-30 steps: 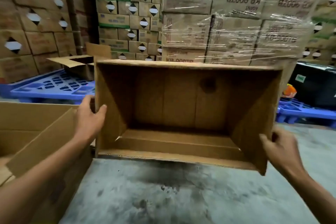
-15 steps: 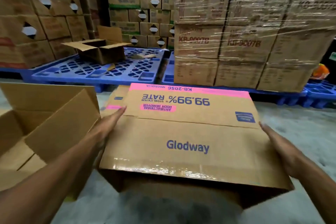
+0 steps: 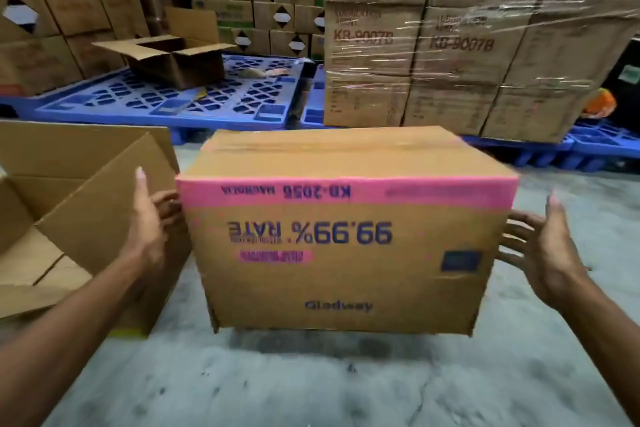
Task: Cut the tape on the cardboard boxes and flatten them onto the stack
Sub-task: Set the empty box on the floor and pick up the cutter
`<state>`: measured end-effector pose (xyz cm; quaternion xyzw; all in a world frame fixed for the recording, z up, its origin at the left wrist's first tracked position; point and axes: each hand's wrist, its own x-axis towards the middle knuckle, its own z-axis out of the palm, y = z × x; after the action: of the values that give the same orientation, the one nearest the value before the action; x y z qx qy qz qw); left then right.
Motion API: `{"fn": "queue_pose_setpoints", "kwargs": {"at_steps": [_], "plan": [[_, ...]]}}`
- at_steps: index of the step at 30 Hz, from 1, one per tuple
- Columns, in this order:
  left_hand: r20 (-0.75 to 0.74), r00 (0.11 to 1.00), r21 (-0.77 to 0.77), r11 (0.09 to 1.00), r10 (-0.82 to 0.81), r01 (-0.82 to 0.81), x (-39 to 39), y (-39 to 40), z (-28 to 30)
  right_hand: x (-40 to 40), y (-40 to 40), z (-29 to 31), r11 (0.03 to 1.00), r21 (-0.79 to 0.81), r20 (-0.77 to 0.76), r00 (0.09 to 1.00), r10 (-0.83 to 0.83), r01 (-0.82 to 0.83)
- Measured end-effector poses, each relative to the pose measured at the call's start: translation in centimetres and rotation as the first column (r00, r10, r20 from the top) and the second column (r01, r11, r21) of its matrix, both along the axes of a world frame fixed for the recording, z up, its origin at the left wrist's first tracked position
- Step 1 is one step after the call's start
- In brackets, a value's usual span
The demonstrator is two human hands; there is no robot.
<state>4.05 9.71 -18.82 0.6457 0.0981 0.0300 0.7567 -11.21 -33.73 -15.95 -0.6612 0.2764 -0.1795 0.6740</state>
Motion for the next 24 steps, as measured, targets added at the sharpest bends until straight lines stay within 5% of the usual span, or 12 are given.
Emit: {"fn": "queue_pose_setpoints", "kwargs": {"at_steps": [3, 7, 9, 10, 11, 13, 16, 19, 21, 24], "plan": [[0.0, 0.995, 0.074, 0.992, -0.098, 0.098, -0.9, -1.3, 0.0, -0.6, 1.5, -1.3, 0.999, -0.022, -0.043, 0.998, 0.047, -0.048], [0.093, 0.996, 0.58, 0.813, -0.017, -0.04, -1.0, -2.1, 0.2, -0.4, 2.5, -2.3, 0.961, -0.269, -0.059, 0.995, -0.08, 0.062], [0.135, 0.989, 0.813, 0.577, -0.063, -0.074, -1.0, -2.2, 0.7, -0.7, 3.3, -2.5, 0.774, -0.604, 0.051, 0.979, -0.197, 0.187], [0.171, 0.976, 0.899, 0.427, -0.133, -0.1, -1.2, -2.8, 1.2, -0.9, 4.2, -2.4, 0.591, -0.769, 0.166, 0.969, -0.185, 0.244], [0.197, 0.953, 0.942, 0.315, -0.229, -0.118, -1.6, -3.8, 1.7, -1.2, 5.6, -2.5, 0.397, -0.873, 0.274, 0.958, -0.085, 0.285], [0.175, 0.886, 0.969, 0.235, -0.429, -0.078, -3.2, -6.8, 3.0, -1.7, 9.5, -3.4, 0.212, -0.942, 0.311, 0.916, 0.253, 0.262], [0.134, 0.729, 0.99, 0.115, -0.672, -0.075, -5.6, -11.4, 3.2, -2.9, 14.9, -7.3, -0.008, -0.992, -0.105, 0.815, 0.57, -0.122], [0.066, 0.597, 0.994, 0.003, -0.8, -0.105, -7.6, -14.5, 2.0, -4.0, 17.6, -14.0, -0.245, -0.644, -0.739, 0.506, 0.444, -0.725], [0.033, 0.576, 0.987, -0.064, -0.817, -0.147, -8.3, -15.7, 0.5, -4.9, 17.8, -17.6, -0.313, -0.424, -0.882, 0.309, 0.355, -0.85], [0.082, 0.573, 0.945, -0.119, -0.815, -0.304, -8.4, -15.9, -1.0, -5.8, 17.9, -20.1, -0.327, -0.347, -0.91, 0.232, 0.343, -0.879]]}}
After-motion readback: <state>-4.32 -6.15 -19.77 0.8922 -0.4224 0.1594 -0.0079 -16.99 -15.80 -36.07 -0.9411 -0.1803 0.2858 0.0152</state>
